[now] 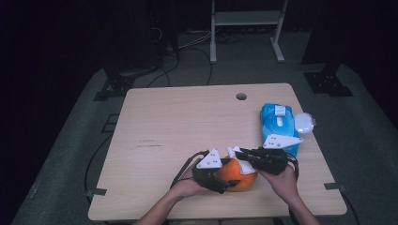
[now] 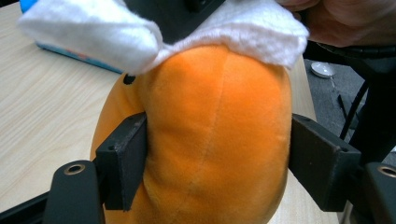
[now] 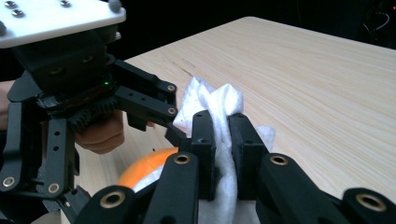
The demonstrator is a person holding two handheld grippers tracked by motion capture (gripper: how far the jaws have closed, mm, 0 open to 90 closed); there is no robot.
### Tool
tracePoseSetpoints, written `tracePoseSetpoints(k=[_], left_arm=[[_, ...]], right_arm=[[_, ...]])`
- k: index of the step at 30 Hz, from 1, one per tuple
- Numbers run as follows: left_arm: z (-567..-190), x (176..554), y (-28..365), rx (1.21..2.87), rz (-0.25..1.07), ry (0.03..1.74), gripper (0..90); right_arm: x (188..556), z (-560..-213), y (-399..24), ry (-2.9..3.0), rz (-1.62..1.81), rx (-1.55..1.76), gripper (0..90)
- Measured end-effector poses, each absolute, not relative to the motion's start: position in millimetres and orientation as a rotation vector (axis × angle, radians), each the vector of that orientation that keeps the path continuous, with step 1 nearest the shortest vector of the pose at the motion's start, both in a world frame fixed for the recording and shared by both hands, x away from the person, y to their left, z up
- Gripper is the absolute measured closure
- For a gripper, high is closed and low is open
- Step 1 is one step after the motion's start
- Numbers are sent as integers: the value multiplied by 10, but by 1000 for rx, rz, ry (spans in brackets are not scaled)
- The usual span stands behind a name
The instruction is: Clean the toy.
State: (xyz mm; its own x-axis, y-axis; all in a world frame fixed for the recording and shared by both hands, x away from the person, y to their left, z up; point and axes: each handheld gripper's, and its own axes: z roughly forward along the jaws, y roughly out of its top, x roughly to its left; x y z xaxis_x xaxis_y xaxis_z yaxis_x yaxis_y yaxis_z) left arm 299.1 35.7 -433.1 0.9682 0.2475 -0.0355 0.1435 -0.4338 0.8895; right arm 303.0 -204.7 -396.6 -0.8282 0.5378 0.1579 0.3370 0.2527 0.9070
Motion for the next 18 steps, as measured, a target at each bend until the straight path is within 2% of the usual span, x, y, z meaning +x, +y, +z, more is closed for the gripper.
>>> tracePoseSetpoints(k=[18], left_arm=[[-4359, 3147, 519, 1974, 61, 392, 261]], right_arm=[[3036, -4049, -2350, 2294, 1639, 946, 809]])
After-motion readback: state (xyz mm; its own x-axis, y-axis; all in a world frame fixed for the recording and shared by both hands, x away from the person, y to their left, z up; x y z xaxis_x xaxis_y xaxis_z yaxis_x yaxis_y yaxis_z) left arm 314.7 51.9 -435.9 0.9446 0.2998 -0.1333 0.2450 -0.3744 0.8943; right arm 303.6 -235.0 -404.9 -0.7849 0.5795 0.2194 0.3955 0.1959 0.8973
